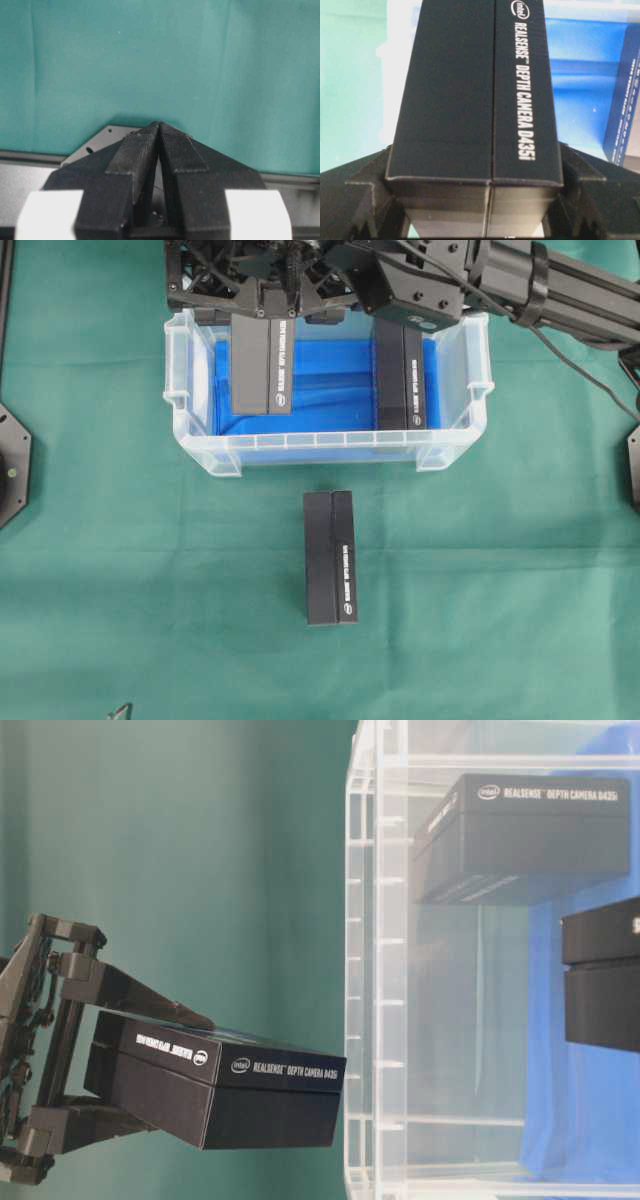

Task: Take the box out of the case with the right arm.
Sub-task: 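Lift the gripped box straight up out of the case, then carry the box forward and lower it onto the cloth left of the first box, then open the right gripper to release the box on the cloth, then withdraw the open right gripper up and to the right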

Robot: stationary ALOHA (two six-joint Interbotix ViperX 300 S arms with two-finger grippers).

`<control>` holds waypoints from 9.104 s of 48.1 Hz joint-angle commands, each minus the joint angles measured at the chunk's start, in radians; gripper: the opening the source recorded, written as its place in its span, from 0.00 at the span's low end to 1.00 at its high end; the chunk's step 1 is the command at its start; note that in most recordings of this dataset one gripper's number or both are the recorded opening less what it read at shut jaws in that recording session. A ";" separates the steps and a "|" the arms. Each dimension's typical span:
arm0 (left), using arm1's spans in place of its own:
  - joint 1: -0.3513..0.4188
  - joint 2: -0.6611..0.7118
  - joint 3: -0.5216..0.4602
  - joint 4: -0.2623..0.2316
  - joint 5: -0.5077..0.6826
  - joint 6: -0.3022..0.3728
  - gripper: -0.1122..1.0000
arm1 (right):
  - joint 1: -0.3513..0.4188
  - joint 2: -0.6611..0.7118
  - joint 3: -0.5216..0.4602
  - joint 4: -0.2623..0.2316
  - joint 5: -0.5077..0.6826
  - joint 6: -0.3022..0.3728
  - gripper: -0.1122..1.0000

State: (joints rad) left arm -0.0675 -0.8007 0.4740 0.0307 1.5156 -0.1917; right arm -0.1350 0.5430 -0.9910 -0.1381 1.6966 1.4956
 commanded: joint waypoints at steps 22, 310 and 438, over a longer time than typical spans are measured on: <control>-0.003 0.005 -0.025 0.002 -0.003 0.002 0.10 | 0.003 -0.066 -0.029 -0.020 0.002 0.002 0.71; 0.000 0.005 -0.025 0.002 -0.003 -0.005 0.10 | 0.305 -0.210 0.390 -0.003 -0.034 0.193 0.86; 0.002 0.009 -0.020 0.002 -0.008 -0.006 0.10 | -0.097 -1.009 1.443 -0.026 -0.287 -0.046 0.86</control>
State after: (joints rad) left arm -0.0675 -0.7961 0.4740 0.0291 1.5125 -0.1979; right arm -0.2286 -0.4541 0.4633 -0.1657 1.4143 1.4511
